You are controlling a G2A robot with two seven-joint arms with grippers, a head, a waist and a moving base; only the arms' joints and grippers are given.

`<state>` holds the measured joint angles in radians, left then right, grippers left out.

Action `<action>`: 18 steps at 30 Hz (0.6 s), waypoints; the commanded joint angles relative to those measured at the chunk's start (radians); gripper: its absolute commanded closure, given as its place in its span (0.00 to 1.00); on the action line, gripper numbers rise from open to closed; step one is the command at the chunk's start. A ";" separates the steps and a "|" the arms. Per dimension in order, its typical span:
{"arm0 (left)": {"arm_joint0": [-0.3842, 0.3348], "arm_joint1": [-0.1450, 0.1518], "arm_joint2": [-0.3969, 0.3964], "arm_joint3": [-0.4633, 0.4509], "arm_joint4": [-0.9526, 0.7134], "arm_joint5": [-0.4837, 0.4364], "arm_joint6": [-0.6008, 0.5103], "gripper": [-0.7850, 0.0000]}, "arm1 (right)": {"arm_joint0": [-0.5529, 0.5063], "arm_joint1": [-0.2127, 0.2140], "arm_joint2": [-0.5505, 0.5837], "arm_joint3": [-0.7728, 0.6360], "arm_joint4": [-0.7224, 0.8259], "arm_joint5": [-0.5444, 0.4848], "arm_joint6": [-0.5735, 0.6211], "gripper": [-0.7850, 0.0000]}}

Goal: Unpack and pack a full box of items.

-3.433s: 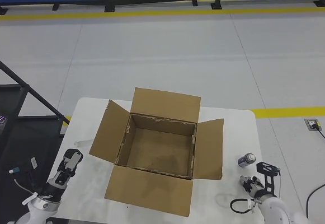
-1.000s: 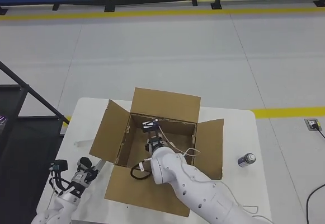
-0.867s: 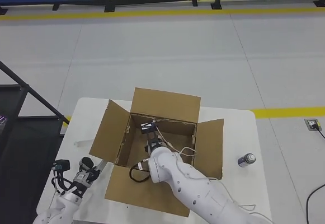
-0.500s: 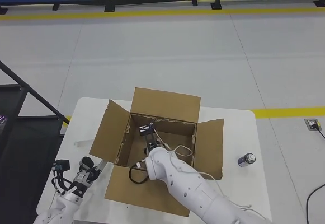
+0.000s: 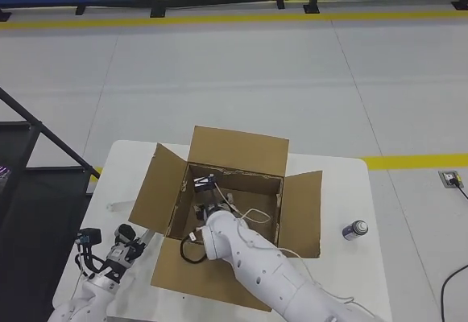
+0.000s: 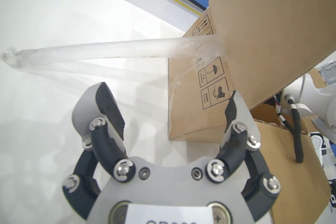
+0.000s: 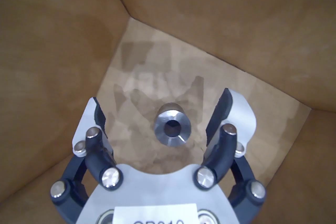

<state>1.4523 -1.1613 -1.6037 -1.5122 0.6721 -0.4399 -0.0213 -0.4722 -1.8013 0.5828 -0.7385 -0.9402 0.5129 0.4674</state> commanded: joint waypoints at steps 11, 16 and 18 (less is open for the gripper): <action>-0.006 -0.001 0.011 -0.008 0.015 0.001 -0.007 0.00 | -0.321 0.140 0.110 -0.641 -0.446 0.134 0.130 0.00; -0.005 -0.001 0.011 -0.015 0.023 0.002 0.001 0.00 | -0.574 0.212 0.247 -1.048 -0.699 0.128 0.177 0.00; -0.003 -0.001 0.008 -0.018 0.019 0.003 0.000 0.00 | -0.694 0.236 0.330 -1.214 -0.791 0.130 0.181 0.00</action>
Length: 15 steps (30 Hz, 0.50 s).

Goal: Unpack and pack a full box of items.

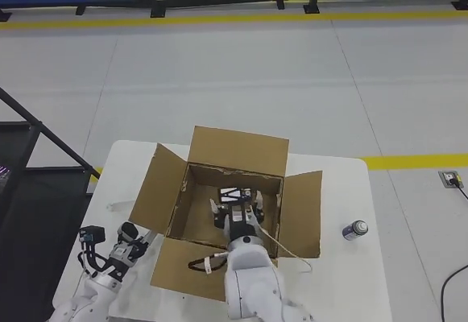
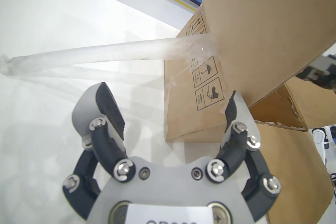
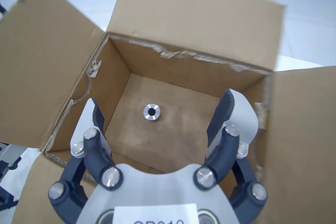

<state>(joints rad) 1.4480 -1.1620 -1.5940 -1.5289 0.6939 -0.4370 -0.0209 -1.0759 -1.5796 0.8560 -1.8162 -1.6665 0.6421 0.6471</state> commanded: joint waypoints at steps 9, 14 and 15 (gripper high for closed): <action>0.010 0.002 -0.020 -0.011 -0.010 -0.003 -0.008 0.00 | -0.425 0.052 0.496 -0.474 0.035 0.060 -0.115 0.00; 0.013 0.003 -0.019 -0.019 -0.029 -0.008 -0.025 0.00 | -0.433 0.062 0.710 -0.334 0.200 -0.030 -0.035 0.00; 0.013 0.003 -0.019 -0.024 -0.031 -0.009 -0.029 0.00 | -0.419 0.064 0.739 -0.297 0.224 -0.054 -0.012 0.00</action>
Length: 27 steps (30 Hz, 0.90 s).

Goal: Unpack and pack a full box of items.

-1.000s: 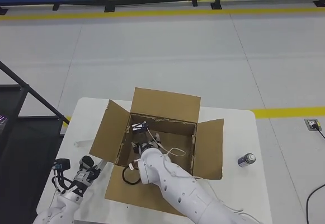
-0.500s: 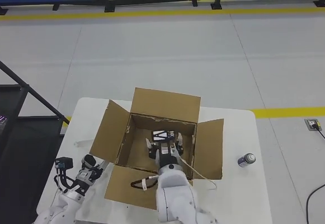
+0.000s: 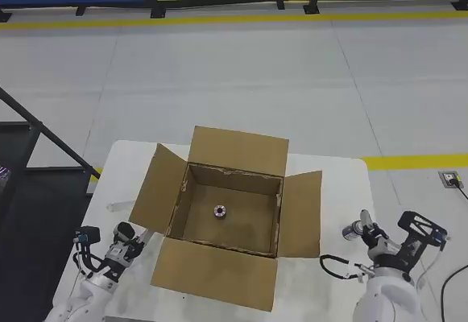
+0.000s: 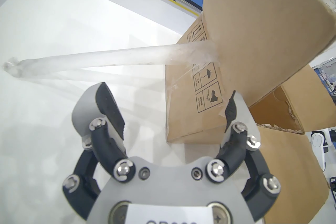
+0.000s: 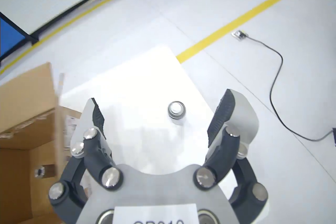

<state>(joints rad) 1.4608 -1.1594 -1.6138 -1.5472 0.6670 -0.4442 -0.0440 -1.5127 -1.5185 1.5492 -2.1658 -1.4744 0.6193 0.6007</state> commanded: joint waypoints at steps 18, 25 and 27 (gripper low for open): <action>0.022 0.000 0.000 -0.022 0.009 0.008 0.001 0.00 | 0.254 0.036 0.168 0.480 0.200 -0.329 0.155 0.57; 0.029 0.000 -0.001 -0.028 0.010 0.008 0.007 0.00 | 0.276 0.042 0.167 0.533 0.205 -0.334 0.141 0.84; 0.030 0.000 -0.002 -0.029 0.009 0.009 0.009 0.00 | 0.280 0.044 0.166 0.539 0.207 -0.331 0.139 0.93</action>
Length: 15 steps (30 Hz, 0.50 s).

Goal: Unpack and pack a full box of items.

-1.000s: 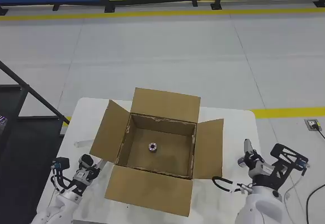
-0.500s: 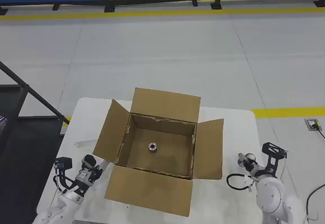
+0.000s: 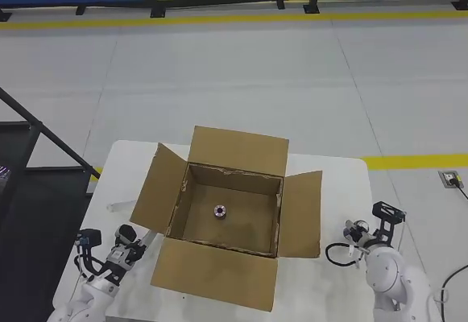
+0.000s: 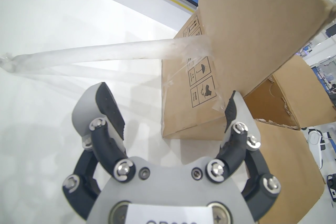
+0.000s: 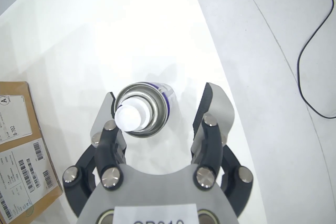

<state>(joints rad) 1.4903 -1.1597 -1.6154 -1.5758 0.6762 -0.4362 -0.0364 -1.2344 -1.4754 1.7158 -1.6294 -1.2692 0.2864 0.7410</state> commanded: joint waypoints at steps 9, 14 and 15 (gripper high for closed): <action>-0.003 -0.001 0.003 0.001 0.000 0.001 -0.001 0.00 | -0.039 0.003 -0.008 -0.079 0.036 0.006 -0.078 1.00; -0.009 -0.001 0.008 0.003 0.002 0.002 -0.006 0.00 | -0.138 -0.005 -0.048 -0.312 0.069 0.026 -0.198 1.00; -0.011 -0.001 0.009 0.002 0.003 0.002 -0.007 0.00 | -0.160 -0.007 -0.065 -0.369 0.070 0.029 -0.227 1.00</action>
<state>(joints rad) 1.4812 -1.1606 -1.6079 -1.5732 0.6776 -0.4343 -0.0425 -1.3661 -1.4798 1.6716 -1.9180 -1.1994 0.3121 0.5505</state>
